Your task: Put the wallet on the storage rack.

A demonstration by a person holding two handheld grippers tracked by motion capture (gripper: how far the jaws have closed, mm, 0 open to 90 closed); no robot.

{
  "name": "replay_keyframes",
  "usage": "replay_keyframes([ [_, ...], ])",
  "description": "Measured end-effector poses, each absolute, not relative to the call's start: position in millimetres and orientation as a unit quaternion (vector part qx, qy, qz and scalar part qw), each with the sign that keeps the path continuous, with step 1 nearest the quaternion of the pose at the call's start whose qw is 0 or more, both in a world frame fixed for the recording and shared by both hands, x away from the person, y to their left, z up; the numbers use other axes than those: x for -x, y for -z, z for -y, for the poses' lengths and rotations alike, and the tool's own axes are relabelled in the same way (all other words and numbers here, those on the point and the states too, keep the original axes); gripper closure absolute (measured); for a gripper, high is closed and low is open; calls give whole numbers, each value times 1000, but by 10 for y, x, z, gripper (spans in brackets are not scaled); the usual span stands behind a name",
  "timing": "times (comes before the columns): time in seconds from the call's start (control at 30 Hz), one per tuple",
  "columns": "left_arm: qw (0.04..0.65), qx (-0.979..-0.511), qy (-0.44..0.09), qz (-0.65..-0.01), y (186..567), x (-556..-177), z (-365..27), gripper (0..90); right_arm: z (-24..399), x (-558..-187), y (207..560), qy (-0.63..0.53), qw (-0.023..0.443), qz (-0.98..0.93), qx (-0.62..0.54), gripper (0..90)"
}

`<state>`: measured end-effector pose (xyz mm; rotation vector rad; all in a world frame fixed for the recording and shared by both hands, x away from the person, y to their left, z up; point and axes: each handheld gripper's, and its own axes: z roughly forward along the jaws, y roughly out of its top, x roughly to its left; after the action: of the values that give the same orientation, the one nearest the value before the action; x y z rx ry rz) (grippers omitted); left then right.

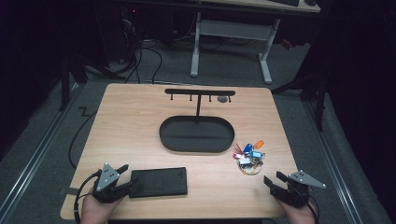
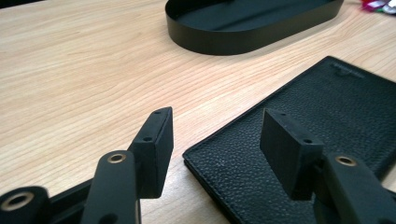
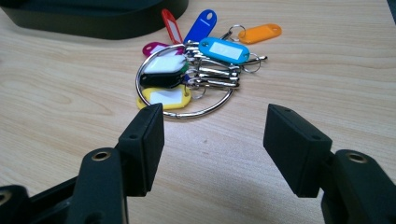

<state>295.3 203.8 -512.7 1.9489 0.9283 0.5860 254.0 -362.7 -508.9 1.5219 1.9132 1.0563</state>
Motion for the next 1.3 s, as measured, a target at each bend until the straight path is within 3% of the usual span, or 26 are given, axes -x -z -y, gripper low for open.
replay_keyframes([
  [0.4,419,-803,-246,-345,5157,-2932,-1962,445,3657,-2573,5132,-381,241,-698,-556,392],
  [0.73,426,-801,-242,-343,5127,-2910,-2047,790,3598,-2606,5153,-374,234,-708,-552,400],
  [0.83,428,-824,-224,-296,5109,-2833,-1883,871,3596,-2607,5151,-376,233,-706,-553,402],
  [1.07,430,-853,-184,-233,5098,-2681,-1494,881,3594,-2616,5156,-376,232,-709,-550,403],
  [1.3,396,-887,-149,-185,5203,-2563,-1107,874,3599,-2619,5161,-378,228,-709,-551,405],
])
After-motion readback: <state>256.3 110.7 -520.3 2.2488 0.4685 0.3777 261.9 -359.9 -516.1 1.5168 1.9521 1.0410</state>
